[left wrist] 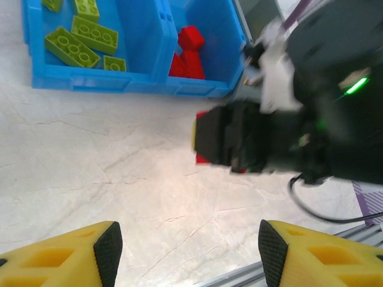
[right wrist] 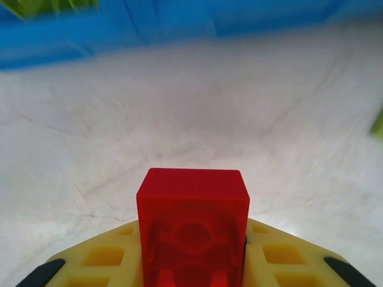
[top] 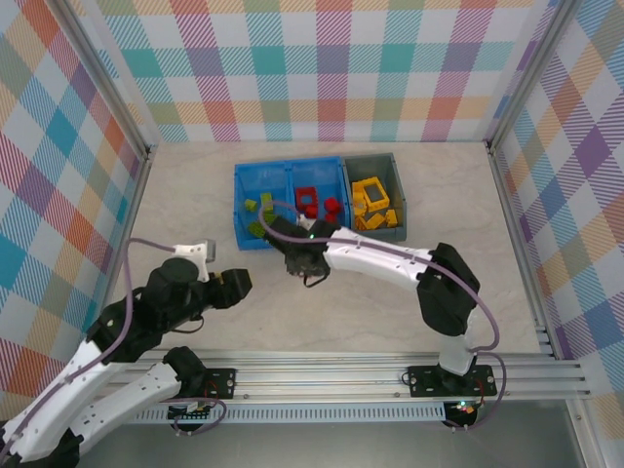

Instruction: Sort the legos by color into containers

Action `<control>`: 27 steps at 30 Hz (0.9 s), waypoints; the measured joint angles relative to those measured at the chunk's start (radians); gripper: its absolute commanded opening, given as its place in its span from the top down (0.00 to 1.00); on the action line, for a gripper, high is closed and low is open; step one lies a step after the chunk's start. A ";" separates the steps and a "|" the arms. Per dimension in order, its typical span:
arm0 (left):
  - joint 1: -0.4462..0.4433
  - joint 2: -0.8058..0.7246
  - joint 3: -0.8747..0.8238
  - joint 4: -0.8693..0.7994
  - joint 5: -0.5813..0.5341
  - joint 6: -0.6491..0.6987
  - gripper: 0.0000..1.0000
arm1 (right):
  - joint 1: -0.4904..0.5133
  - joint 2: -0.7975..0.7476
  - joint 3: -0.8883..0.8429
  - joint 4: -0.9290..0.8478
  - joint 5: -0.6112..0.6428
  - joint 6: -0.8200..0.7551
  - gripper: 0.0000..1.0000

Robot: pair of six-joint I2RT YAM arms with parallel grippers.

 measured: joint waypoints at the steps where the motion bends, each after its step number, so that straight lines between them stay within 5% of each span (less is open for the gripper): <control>1: 0.000 0.043 0.009 0.021 0.010 -0.001 0.37 | -0.031 0.004 0.044 -0.007 0.002 -0.040 0.73; 9: -0.056 0.329 0.084 0.194 0.000 -0.009 0.38 | -0.288 0.255 0.479 -0.072 0.016 -0.279 0.74; 16: -0.128 0.473 0.137 0.306 -0.063 0.012 0.38 | -0.365 0.595 0.906 -0.175 0.007 -0.384 0.73; 22: -0.160 0.520 0.137 0.351 -0.085 0.012 0.38 | -0.376 0.678 0.971 -0.179 0.016 -0.421 0.71; 27: -0.175 0.529 0.137 0.365 -0.089 0.012 0.38 | -0.381 0.691 0.985 -0.165 0.040 -0.425 0.58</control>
